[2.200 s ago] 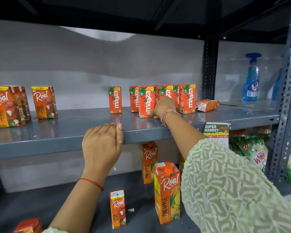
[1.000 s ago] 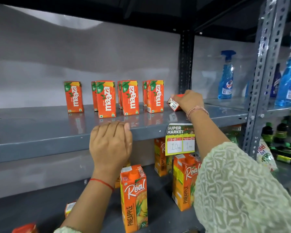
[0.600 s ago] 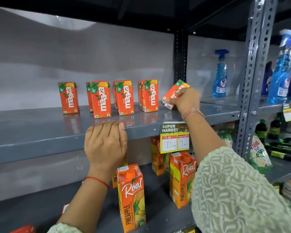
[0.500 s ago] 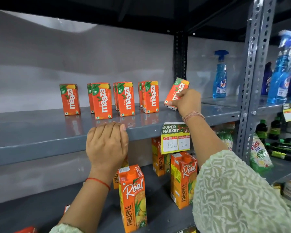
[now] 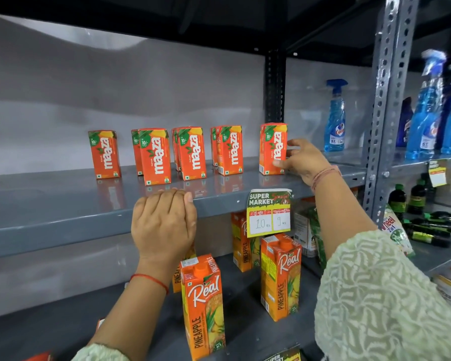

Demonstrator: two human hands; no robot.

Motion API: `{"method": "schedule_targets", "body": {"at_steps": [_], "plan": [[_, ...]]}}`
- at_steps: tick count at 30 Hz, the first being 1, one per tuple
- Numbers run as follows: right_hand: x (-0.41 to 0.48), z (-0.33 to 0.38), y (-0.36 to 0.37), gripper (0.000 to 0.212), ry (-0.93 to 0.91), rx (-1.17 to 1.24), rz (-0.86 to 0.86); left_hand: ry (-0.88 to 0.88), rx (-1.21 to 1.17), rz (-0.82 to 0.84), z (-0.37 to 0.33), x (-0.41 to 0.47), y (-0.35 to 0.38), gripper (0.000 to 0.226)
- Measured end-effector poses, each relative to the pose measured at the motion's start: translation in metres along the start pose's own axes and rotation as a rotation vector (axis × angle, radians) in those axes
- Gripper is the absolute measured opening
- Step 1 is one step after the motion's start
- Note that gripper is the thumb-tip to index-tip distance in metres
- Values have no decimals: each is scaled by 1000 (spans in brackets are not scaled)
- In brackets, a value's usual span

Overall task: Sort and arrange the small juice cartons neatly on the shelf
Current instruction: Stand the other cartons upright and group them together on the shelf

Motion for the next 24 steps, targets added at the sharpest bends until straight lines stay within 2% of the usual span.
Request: {"method": "schedule_targets", "body": {"at_steps": [3,7,9,12,16,18,21,24], "plan": [[5,-1,5,52,12,-85,33,-17,-3,36,1,1,2,37],[-9,3,-3,50,5,-114,-58,3,-24,134,-1,1,2,41],[-21,6,-4,48,-9,-62,-85,49,-27,177,-1,0,-2,43],[-42,23,12,42,-59,33,-29,76,-2,161,18,3,-21,40],[-72,66,62,31,-155,85,122,100,85,139,62,-3,-47,38],[-87,89,97,36,-202,62,181,61,127,147,88,-7,-58,39],[-103,119,150,32,-282,-10,234,-25,182,128,129,-8,-79,44],[-117,144,190,46,-326,-120,261,9,206,121,145,-10,-92,45]]}}
Point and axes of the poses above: each hand's wrist, its own x-axis towards the middle knuckle, its own y-axis out of the palm, z = x × y, the point moved 9 cm from there along x, towards the middle knuckle, and after that the axes turned 9 degrees about -x, right-handed, at the moved point
